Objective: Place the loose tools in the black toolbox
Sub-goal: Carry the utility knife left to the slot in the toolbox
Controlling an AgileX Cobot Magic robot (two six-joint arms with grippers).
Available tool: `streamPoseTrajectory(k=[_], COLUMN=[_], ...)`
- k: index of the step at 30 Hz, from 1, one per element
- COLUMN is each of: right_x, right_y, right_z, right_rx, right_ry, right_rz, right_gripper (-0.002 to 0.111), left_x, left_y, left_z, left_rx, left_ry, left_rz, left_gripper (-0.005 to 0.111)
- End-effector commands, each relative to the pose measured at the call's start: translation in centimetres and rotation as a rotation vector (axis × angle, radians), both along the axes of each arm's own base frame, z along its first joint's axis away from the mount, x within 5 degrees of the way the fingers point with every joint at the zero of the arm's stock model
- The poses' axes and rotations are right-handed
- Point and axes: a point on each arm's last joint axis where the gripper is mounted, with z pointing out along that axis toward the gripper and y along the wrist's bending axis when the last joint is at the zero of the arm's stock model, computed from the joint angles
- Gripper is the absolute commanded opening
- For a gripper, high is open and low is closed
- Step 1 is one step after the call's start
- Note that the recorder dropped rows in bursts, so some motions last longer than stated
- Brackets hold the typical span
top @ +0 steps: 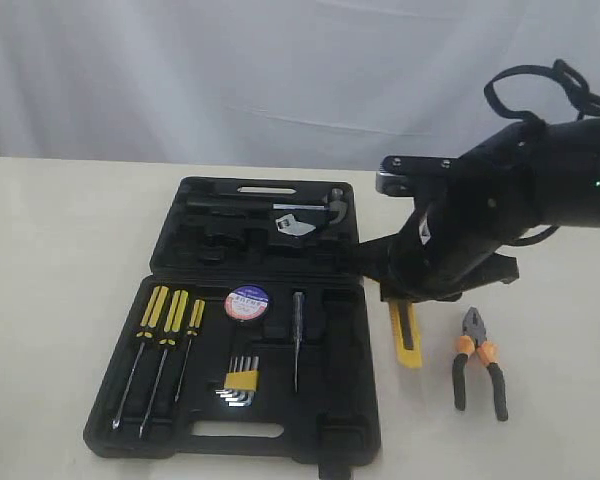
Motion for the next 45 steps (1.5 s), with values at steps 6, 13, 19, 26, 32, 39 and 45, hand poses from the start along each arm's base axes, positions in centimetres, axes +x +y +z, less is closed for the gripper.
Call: streamPoseTrajectory(k=[6,13,19,26,32,39,45], right_x=[0.7,2.0,2.8,2.8,2.9,3.1,3.2], right_y=[2.5,3.2,4.5,4.5,4.5,4.9,4.9], right_z=[-0.8,-2.7,-3.0,-3.4,-4.8,-6.0,-6.7], right_rx=[0.033,0.023,-0.001,0.009,0.003,0.040,0.044], right_ry=[-0.035,0.008,0.040,0.063,0.097,0.103,0.120], right_rz=[0.034,0.049,0.090,0.056,0.056,0.035,0.019], right_gripper=[0.000,0.000,0.000,0.000,0.000,0.000,0.000], left_x=[0.0,0.0,0.0,0.0,0.0,0.0,0.0], left_y=[-0.1,-0.1,-0.1,-0.1,-0.1,-0.1,-0.1], left_z=[0.0,0.0,0.0,0.0,0.0,0.0,0.0], left_rx=[-0.014,-0.014,-0.014,-0.014,-0.014,-0.014,-0.014], left_ry=[-0.008,-0.008,-0.008,-0.008,-0.008,-0.008,-0.008], left_rz=[-0.005,-0.005,-0.005,-0.005,-0.005,-0.005,-0.005], left_gripper=[0.000,0.000,0.000,0.000,0.000,0.000,0.000])
